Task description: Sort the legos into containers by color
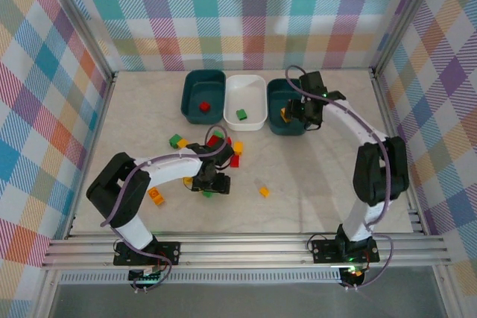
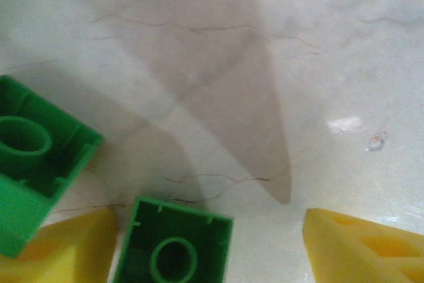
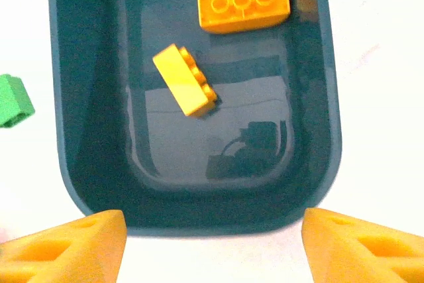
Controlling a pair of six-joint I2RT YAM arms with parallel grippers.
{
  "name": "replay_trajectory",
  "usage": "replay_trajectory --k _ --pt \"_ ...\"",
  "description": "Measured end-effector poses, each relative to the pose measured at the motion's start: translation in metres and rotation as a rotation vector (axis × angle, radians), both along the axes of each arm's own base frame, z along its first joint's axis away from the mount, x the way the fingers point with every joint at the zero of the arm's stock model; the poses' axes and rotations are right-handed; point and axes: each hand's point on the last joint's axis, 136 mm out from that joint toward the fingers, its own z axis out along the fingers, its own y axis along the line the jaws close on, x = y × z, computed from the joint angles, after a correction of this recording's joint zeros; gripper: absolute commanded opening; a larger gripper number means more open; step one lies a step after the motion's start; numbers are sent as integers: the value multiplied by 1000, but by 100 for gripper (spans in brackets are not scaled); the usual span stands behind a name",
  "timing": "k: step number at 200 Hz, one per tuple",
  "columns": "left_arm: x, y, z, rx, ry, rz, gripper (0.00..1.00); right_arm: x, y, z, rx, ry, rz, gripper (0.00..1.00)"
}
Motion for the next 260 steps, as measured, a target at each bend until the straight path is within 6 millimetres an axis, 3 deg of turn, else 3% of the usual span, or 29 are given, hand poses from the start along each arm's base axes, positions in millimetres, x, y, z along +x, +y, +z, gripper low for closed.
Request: replay_trajectory --k 52,103,127,173,200,225,245,260 --pt "-3 -21 0 5 -1 -44 56 -42 -5 -22 30 53 6 70" --pt "-3 -30 2 44 -10 -44 28 -55 -4 -15 84 6 3 69" --pt "-1 -35 6 46 -26 -37 19 -68 -3 -16 117 -3 2 68" --pt "7 -54 29 44 -62 -54 13 -87 -15 -17 97 -38 -26 69" --pt "52 -82 73 -12 -157 -39 13 -94 -29 -15 69 -84 -85 70" --pt "128 -105 115 -90 -264 10 12 -95 -37 -22 54 -93 -132 73" --pt "192 -111 131 -140 -324 59 13 -93 -40 -24 43 -95 -152 74" --pt "235 -110 130 -172 -341 91 13 -93 -42 -27 30 -89 -159 75"
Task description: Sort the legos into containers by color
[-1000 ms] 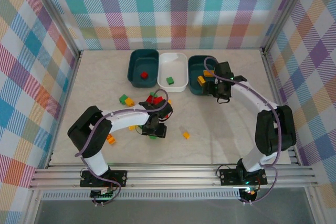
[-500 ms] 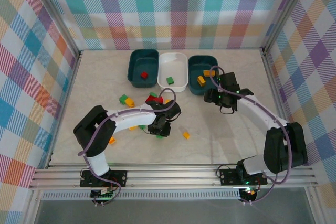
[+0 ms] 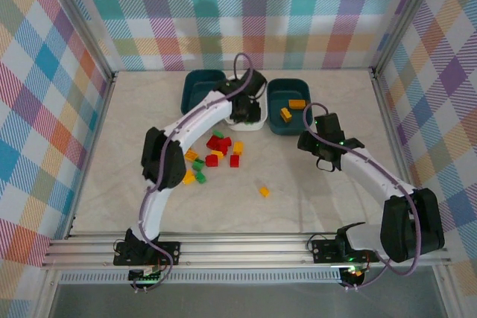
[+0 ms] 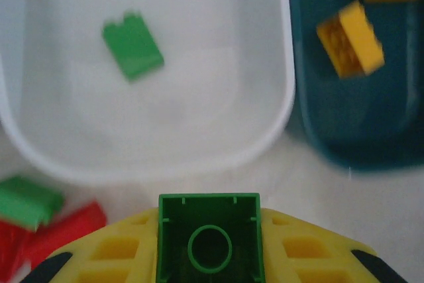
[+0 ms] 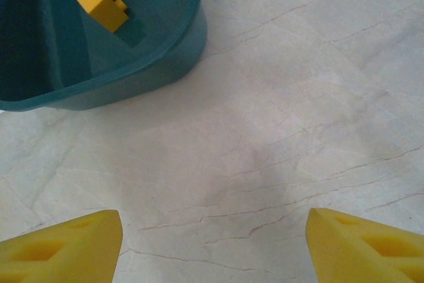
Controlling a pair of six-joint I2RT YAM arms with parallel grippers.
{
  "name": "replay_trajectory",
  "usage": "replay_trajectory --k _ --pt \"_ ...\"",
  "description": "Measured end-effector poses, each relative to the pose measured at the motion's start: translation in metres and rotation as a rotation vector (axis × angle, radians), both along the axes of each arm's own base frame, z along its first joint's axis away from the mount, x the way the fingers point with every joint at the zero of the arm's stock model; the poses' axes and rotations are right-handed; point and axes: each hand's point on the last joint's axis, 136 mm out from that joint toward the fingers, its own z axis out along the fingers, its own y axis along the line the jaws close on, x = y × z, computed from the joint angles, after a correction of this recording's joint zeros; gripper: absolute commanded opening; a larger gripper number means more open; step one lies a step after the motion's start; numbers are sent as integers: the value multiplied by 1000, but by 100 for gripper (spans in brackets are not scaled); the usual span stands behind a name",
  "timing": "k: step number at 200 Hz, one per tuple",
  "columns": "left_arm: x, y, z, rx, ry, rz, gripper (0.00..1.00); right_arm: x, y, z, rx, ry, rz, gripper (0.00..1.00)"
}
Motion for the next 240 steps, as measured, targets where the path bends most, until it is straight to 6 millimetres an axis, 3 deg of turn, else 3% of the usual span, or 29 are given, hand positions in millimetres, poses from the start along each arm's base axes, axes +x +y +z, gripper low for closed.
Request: replay_trajectory --k 16,36,60,86,94,104,124,144,171,196,219,240 --pt "38 7 -12 -34 2 26 15 0 -1 0 -6 -3 -5 75" --pt "62 21 -38 -44 34 53 15 0 -2 0 -8 -4 -6 75" --pt "69 37 -67 -32 91 69 15 1 -2 -2 -12 0 -8 75" --pt "69 34 -71 -47 102 54 20 2 -2 -10 -18 20 -8 75" --pt "70 29 -68 -63 92 44 26 2 -2 -12 -21 28 -8 75" --pt "71 24 -66 -78 82 33 48 2 -2 -15 -23 36 -8 76" --pt "74 18 -63 -104 70 17 73 2 -2 -18 -26 46 -8 76" --pt "75 15 -60 -117 65 9 82 2 -2 -18 -28 46 -4 76" --pt "73 19 -50 -107 53 18 81 2 1 -17 -17 42 8 74" --pt "49 39 -29 -75 54 49 76 4 9 -13 19 27 31 73" --pt "3 69 -10 -60 61 102 76 6 23 -9 36 4 66 72" --pt "-42 96 -12 -45 82 147 75 6 42 -6 55 -23 110 72"
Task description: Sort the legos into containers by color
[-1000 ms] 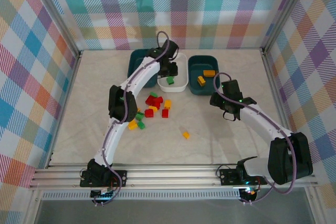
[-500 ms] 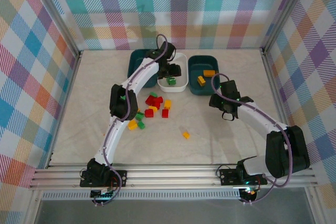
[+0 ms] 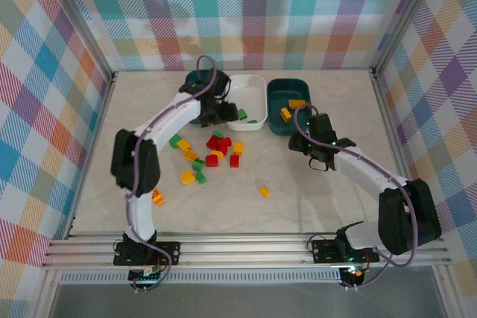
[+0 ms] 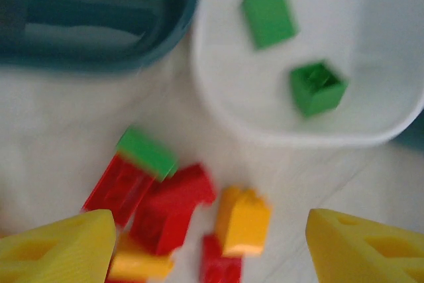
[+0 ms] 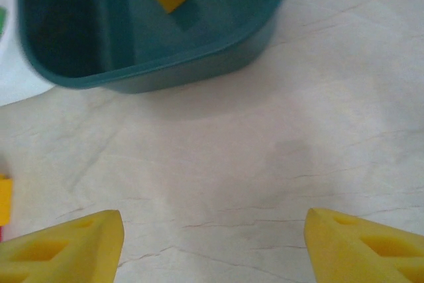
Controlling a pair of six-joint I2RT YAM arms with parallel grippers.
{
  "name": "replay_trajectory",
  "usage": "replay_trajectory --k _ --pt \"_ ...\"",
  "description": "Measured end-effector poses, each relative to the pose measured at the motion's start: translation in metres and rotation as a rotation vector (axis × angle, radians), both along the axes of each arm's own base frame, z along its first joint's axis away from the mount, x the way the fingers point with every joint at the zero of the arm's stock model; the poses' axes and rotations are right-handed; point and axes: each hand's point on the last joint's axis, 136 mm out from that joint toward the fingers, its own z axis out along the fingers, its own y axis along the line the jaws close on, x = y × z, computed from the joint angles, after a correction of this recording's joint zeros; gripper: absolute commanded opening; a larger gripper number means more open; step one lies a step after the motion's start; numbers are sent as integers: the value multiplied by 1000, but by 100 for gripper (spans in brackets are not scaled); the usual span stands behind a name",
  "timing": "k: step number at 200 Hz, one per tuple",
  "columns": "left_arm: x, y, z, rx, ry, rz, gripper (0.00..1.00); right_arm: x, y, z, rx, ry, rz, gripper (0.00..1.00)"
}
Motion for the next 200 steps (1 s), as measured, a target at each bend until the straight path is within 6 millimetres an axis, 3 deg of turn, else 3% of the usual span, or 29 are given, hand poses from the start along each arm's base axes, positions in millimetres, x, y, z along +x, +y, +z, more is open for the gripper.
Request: replay_trajectory --k 24,56,104,141,177,200 --pt "-35 19 -28 39 68 22 74 -4 23 0 2 -28 57 72" --pt "-60 26 -63 102 135 5 68 -14 37 -11 5 -38 90 72" --pt "-68 21 -73 147 114 -30 61 -24 26 -32 -10 -21 57 73" --pt "-73 25 -77 234 85 -42 61 -21 27 -28 2 -39 45 73" --pt "-92 39 -97 307 124 -45 61 -18 28 -21 17 -65 42 73" --pt "-90 39 -97 298 100 -40 59 -18 28 -21 21 -65 38 73"
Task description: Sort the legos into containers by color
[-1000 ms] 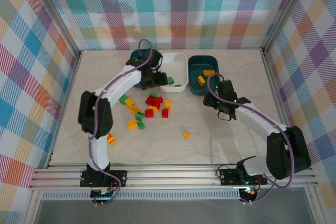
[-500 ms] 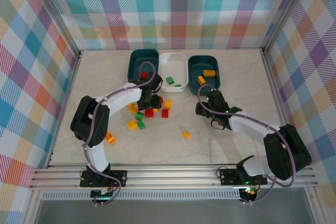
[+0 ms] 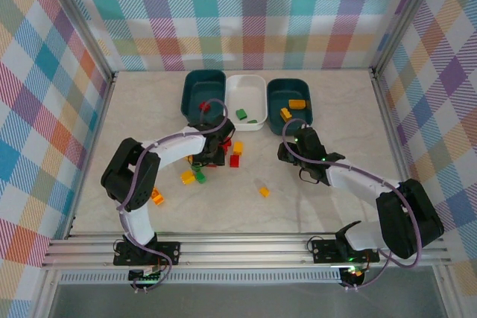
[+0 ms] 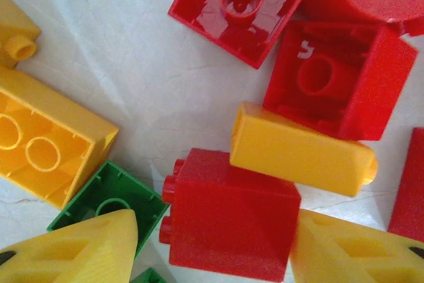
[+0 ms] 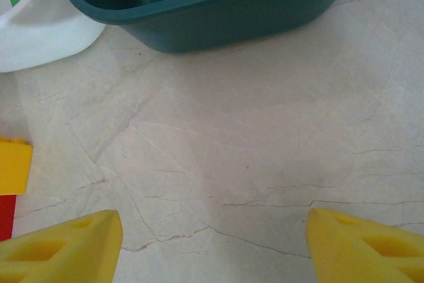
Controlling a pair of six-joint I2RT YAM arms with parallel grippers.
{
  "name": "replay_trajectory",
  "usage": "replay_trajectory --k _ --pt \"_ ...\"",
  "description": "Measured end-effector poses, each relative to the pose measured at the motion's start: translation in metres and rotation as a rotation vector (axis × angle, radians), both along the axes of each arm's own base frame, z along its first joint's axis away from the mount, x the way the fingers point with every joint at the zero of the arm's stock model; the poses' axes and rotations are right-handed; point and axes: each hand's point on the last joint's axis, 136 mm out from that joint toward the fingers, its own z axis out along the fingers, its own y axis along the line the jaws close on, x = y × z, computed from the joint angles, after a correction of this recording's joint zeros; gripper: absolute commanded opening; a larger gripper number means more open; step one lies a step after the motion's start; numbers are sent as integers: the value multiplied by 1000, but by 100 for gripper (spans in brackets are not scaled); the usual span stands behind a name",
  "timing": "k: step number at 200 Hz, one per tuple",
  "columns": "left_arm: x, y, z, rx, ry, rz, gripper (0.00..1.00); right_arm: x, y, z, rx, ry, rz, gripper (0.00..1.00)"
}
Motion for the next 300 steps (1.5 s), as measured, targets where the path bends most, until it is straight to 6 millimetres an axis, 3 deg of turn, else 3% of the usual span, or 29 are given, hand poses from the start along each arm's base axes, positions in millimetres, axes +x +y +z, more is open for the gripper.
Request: replay_trajectory --k 54,90,138,164,193,231,251,271,300 --pt "11 -7 2 -37 -59 -10 50 1 0 7 17 -17 -7 73" --pt "16 -11 2 -41 -68 -21 49 0 0 9 20 -24 -8 73" --pt "8 -16 -5 -58 -30 -40 60 -1 -1 21 37 -59 -11 73" --pt "2 -24 -6 -61 -22 -66 51 -1 -2 20 35 -57 -11 73" --pt "-1 -28 -5 -60 -25 -77 32 -1 -2 21 36 -58 -11 73" --pt "-8 -27 0 -47 -13 -91 30 -1 -2 22 36 -64 -13 73" --pt "-12 -33 24 -73 -58 -114 31 -1 -2 22 36 -64 -13 73" --pt "-6 -34 71 -133 -176 -110 31 -2 -3 22 36 -63 -13 73" --pt "28 -22 134 -195 -339 -40 29 -2 -5 19 27 -60 -19 73"
